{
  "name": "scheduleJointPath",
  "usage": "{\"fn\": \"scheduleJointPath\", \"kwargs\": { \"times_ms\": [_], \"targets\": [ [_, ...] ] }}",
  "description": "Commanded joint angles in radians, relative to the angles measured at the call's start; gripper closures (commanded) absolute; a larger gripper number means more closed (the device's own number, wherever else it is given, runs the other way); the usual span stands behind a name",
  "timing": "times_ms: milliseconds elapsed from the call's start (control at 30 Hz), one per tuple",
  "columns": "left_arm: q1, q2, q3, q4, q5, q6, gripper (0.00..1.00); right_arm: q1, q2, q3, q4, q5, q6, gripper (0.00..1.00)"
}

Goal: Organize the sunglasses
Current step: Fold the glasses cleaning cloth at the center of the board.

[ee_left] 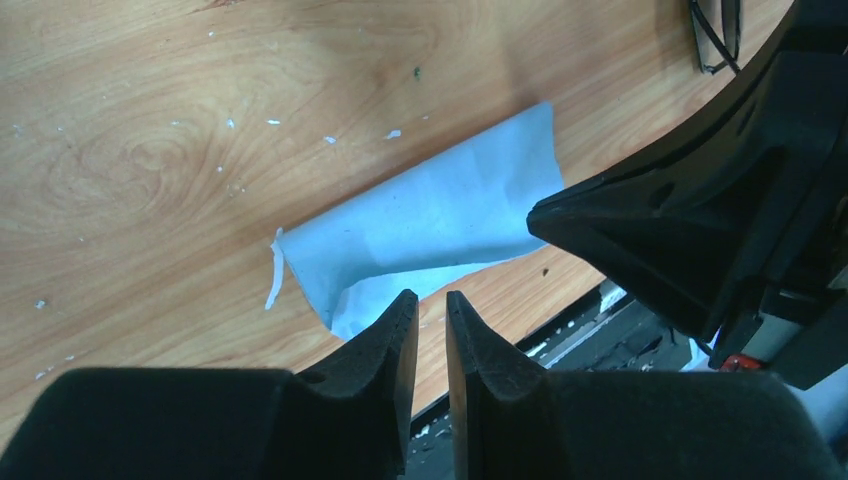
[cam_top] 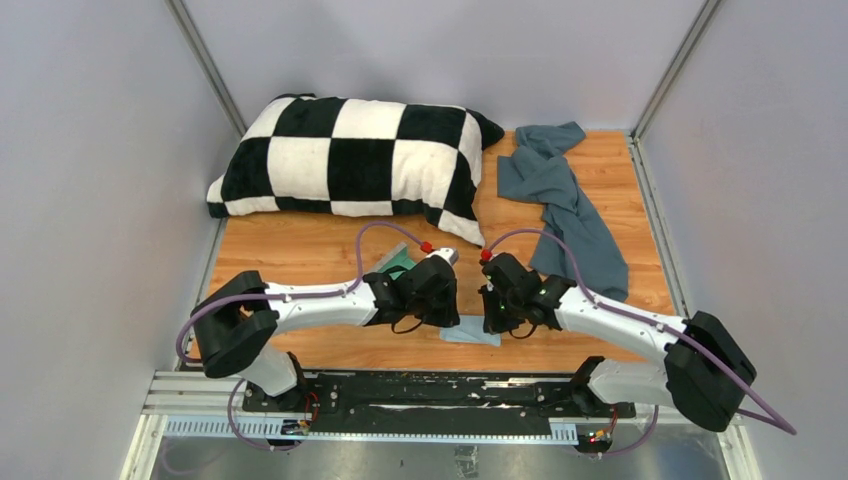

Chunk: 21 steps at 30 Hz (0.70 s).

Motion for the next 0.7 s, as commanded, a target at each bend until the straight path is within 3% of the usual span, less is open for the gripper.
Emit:
{"fn": "scheduleJointPath", "kwargs": {
  "times_ms": [0, 267, 667],
  "targets": [
    [0.006, 0.041, 0.016, -0.037, -0.031, 0.024, 0.77, 0.026, 0.045, 0.026, 0.041, -0.032, 0.008, 1.00],
    [0.007, 0.033, -0.046, -0.014, 0.023, 0.005, 0.78, 0.077, 0.112, 0.026, 0.077, -0.078, -0.005, 1.00],
    [0.008, -0.158, -0.132, -0.058, 0.017, -0.029, 0.77, 0.142, 0.121, 0.026, 0.078, -0.076, -0.026, 1.00]
  ]
}}
